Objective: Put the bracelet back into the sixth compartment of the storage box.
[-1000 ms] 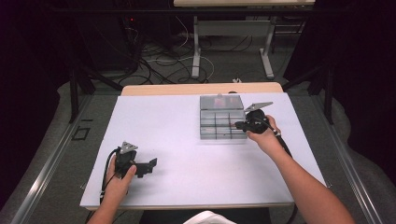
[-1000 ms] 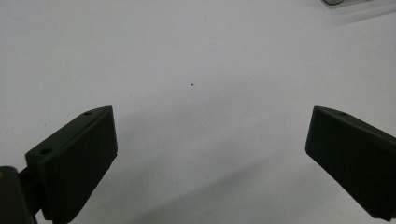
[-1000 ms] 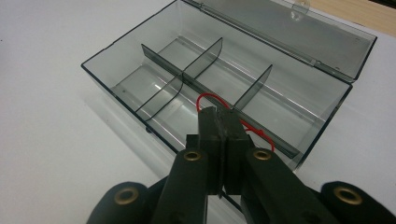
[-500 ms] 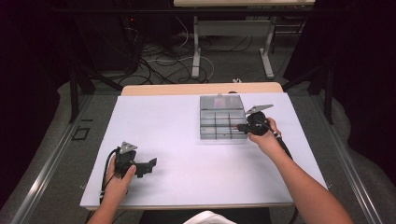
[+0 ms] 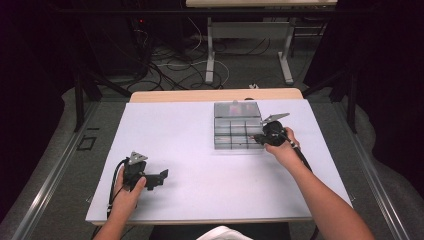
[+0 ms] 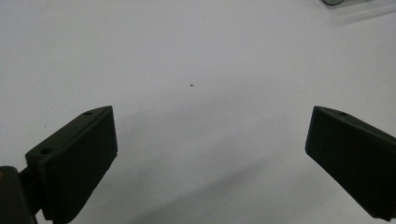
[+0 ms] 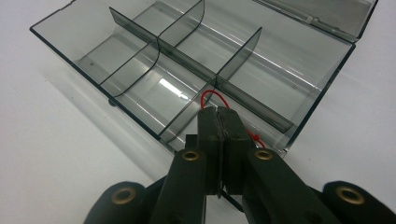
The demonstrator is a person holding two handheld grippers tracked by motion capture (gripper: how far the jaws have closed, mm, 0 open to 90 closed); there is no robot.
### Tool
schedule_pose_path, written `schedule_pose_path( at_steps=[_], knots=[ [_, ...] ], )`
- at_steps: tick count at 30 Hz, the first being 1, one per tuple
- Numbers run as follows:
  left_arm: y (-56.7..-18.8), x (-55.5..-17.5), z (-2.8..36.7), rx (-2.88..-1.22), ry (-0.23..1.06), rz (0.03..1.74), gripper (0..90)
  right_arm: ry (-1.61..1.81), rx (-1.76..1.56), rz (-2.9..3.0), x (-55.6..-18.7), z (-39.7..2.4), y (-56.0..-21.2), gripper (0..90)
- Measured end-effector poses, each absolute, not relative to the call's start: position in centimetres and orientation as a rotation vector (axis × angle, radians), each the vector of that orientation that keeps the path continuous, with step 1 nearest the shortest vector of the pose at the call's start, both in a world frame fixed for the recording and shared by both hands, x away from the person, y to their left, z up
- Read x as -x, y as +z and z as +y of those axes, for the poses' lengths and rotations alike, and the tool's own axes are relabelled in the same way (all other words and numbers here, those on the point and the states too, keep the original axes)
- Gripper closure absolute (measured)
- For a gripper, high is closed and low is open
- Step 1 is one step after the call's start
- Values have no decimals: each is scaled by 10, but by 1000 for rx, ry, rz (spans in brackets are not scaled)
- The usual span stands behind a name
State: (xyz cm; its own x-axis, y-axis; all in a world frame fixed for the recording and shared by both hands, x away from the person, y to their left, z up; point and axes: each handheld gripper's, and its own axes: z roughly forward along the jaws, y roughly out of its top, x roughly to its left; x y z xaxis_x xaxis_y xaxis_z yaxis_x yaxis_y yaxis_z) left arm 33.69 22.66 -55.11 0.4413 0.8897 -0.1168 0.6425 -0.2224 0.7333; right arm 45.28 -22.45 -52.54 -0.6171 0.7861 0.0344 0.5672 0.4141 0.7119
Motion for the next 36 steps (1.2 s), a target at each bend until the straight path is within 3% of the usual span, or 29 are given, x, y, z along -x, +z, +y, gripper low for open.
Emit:
schedule_pose_path(
  at_steps=[15, 36],
  knots=[
    [-551, -337, 226, -1960, 427, 1289, 26, 1041, -1195, 2346, -451, -225, -523, 829],
    [-551, -337, 226, -1960, 428, 1290, 26, 1108, -1205, 2377, -435, -221, -511, 588]
  ],
)
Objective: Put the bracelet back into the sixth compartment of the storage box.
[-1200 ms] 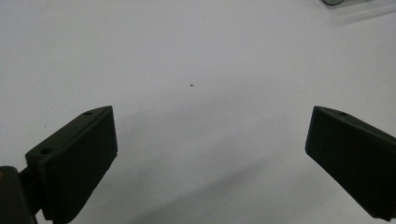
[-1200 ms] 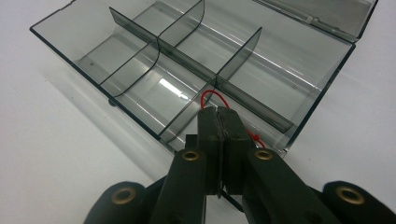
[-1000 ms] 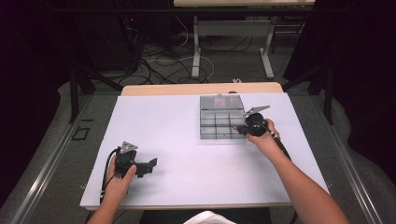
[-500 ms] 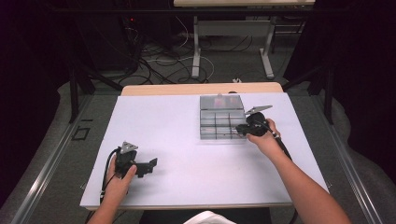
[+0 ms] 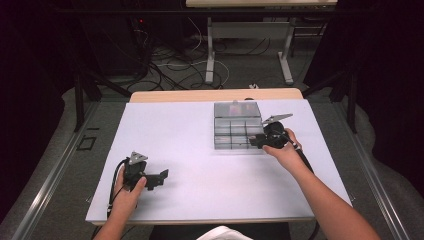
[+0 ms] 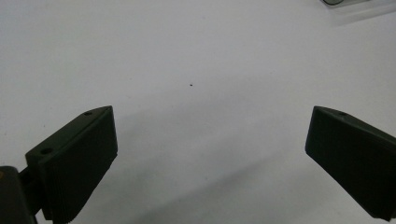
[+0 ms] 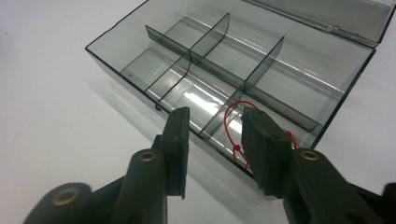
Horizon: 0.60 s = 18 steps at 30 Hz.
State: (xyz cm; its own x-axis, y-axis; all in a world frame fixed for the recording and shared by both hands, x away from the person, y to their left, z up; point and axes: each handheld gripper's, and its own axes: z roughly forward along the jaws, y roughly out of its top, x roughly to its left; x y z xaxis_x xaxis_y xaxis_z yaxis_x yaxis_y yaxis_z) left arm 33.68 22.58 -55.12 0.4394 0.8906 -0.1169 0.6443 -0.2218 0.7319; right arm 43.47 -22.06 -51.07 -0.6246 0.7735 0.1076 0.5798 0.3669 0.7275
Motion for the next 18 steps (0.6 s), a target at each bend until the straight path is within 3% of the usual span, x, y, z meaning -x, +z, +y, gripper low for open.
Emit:
schedule_pose_path(
  at_steps=[12, 18],
  knots=[
    [-551, -337, 226, -1958, 427, 1290, 26, 1101, -1133, 2394, -419, -213, -505, 478],
    [-551, -337, 226, -1957, 429, 1292, 26, 1109, -1128, 2400, -408, -212, -506, 471]
  ],
)
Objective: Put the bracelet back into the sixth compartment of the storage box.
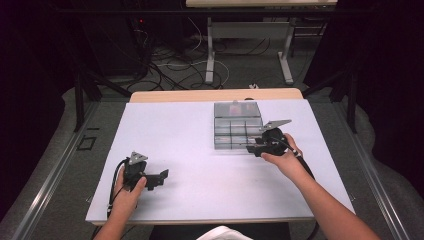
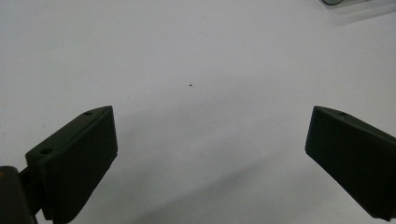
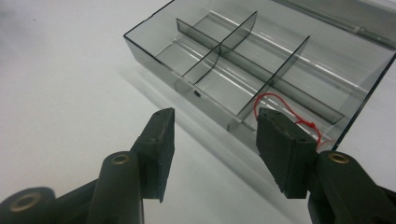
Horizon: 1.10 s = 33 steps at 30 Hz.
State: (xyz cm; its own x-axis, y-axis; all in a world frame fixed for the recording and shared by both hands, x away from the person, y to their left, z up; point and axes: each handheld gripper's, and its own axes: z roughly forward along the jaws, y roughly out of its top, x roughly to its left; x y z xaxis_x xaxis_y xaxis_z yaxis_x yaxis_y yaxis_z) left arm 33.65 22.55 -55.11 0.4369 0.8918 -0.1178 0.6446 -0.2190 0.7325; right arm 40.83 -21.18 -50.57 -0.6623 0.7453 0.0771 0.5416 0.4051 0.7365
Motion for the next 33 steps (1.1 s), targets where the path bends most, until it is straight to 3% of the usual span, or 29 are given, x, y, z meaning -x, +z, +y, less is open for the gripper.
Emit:
schedule_pose_path(
  at_steps=[10, 21, 33],
  knots=[
    [-551, -336, 225, -1954, 427, 1294, 26, 1148, -1127, 2395, -387, -218, -513, 430],
    [-551, -336, 225, -1952, 428, 1295, 26, 1150, -1212, 2328, -366, -241, -525, 284],
    [-551, -336, 225, -1953, 429, 1298, 26, 1070, -1321, 2230, -356, -274, -533, 192]
  ],
)
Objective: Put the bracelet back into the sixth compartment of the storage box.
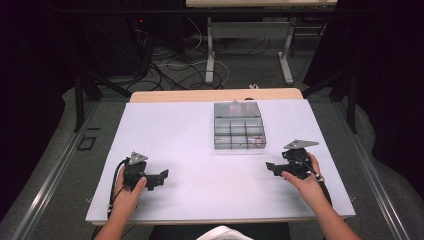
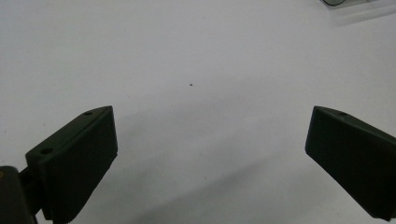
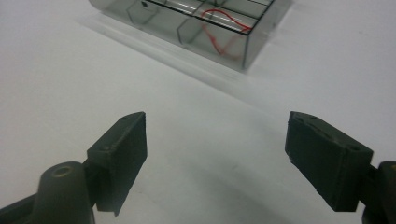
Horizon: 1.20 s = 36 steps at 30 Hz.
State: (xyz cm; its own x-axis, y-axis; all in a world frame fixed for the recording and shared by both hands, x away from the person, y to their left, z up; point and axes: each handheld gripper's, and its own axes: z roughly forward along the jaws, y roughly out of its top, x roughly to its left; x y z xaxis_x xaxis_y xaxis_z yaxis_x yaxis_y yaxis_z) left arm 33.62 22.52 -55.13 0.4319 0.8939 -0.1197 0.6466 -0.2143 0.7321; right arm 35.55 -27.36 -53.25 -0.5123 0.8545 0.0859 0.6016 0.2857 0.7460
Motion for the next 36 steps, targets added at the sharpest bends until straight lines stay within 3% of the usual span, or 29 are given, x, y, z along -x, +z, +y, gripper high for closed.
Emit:
schedule_pose_path(
  at_steps=[36],
  knots=[
    [-550, -337, 227, -1970, 426, 1290, 26, 1049, -1506, 2024, -356, -329, -556, 34]
  ],
)
